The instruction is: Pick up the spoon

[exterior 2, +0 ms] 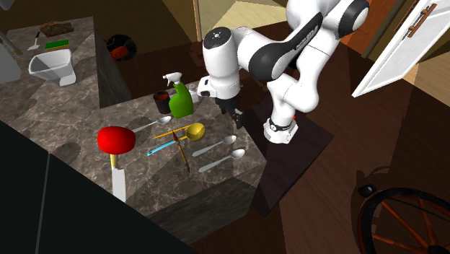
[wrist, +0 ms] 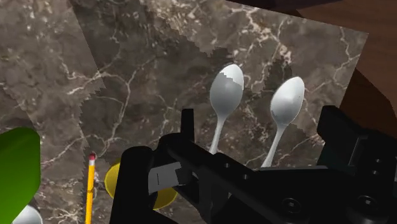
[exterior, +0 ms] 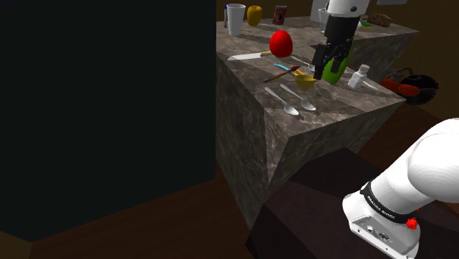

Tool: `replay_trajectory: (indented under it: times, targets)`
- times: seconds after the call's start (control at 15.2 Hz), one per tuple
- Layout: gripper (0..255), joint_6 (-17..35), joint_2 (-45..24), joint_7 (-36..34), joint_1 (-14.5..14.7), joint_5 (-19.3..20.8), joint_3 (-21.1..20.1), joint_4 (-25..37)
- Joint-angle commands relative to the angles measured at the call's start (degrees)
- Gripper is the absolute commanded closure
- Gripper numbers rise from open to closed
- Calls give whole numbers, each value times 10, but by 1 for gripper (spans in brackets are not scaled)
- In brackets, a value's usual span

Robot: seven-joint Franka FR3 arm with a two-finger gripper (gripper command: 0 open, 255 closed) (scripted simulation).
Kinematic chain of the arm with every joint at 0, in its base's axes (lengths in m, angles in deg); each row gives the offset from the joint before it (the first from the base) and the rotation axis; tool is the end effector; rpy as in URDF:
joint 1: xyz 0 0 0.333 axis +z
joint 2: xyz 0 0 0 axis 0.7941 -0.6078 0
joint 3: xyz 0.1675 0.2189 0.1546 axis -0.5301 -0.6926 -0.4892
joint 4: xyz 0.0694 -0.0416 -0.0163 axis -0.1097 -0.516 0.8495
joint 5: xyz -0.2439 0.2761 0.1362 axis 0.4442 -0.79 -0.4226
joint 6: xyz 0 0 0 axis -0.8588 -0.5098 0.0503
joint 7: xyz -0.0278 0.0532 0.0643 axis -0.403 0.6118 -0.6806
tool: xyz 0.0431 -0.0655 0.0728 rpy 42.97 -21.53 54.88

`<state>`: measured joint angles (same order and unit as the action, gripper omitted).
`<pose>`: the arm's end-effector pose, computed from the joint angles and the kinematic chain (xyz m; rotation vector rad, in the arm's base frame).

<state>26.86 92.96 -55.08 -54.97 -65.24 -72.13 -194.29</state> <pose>0.3620 -0.0512 0.5169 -3.0968 0.1394 0.2274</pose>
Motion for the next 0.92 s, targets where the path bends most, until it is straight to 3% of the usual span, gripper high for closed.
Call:
replay_trajectory:
  times: [0.0,0.46,0.86]
  targets:
    - [0,36,-34,-8,-4,-14,11,1]
    - [0,150,-172,-15,-13,-81,47,30]
    - [0,192,-192,-7,-13,-88,49,7]
